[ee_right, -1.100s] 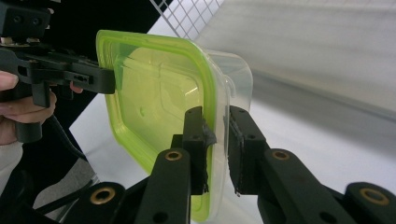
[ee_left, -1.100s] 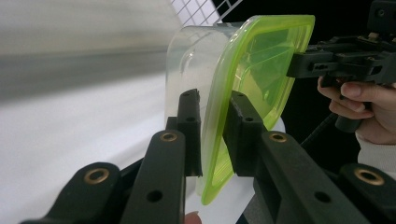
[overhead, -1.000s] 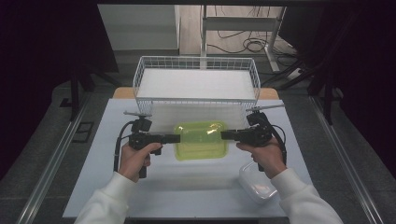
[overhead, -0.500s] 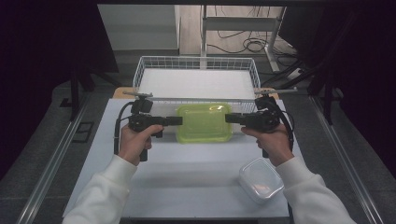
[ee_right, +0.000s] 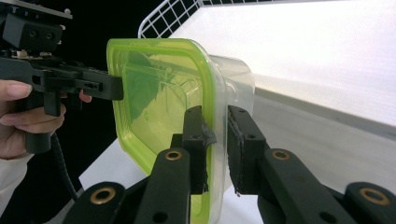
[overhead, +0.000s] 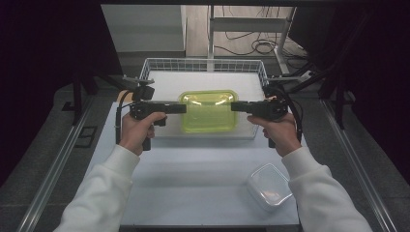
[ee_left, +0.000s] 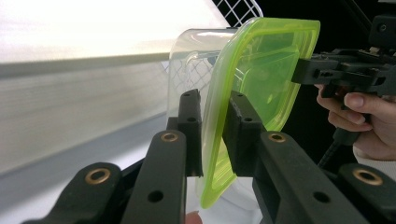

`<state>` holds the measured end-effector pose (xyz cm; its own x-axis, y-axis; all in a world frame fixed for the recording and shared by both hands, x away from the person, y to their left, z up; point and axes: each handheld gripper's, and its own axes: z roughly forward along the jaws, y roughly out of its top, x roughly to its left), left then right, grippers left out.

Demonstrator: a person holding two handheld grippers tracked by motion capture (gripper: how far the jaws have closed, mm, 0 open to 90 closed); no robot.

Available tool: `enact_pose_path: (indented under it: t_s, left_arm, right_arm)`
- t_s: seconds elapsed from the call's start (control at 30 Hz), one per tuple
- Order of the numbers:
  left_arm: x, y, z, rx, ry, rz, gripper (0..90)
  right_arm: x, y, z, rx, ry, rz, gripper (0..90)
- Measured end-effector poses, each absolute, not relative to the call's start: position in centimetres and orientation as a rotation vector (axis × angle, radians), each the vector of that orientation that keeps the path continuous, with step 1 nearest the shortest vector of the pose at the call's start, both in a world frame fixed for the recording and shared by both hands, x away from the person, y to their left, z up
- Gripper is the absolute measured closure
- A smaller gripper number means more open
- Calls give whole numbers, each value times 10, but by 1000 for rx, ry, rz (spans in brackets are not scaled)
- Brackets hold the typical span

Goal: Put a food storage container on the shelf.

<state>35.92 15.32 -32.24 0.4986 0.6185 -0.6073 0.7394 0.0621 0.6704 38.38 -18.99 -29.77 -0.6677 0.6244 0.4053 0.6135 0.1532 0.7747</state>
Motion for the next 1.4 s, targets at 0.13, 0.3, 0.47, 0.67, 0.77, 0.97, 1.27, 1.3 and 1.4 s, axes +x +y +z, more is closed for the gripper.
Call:
enact_pose_path:
  t_s: [0.13,0.3,0.47,0.67,0.77,0.97,1.27,1.3,1.4]
  left_arm:
    - [364,154,-317,1630,1184,-129,783]
    - [381,156,-310,1631,1177,-121,785]
    - [397,158,-305,1633,1175,-117,785]
    - [416,160,-297,1624,1178,-130,785]
    - [425,161,-296,1628,1187,-140,784]
    - [447,165,-294,1644,1196,-148,782]
    - [473,169,-301,1670,1206,-192,780]
    - [474,170,-302,1669,1211,-192,781]
    - [477,169,-308,1664,1232,-203,779]
  right_arm:
    - [388,-189,-296,1283,2367,1600,777]
    - [404,-188,-288,1280,2359,1599,778]
    - [420,-185,-283,1288,2361,1598,778]
    - [437,-184,-275,1286,2349,1613,777]
    - [445,-184,-275,1295,2346,1623,778]
    - [466,-182,-279,1344,2339,1644,778]
    - [489,-180,-287,1396,2344,1652,777]
    - [492,-180,-289,1408,2348,1651,777]
    - [499,-178,-297,1451,2360,1629,782]
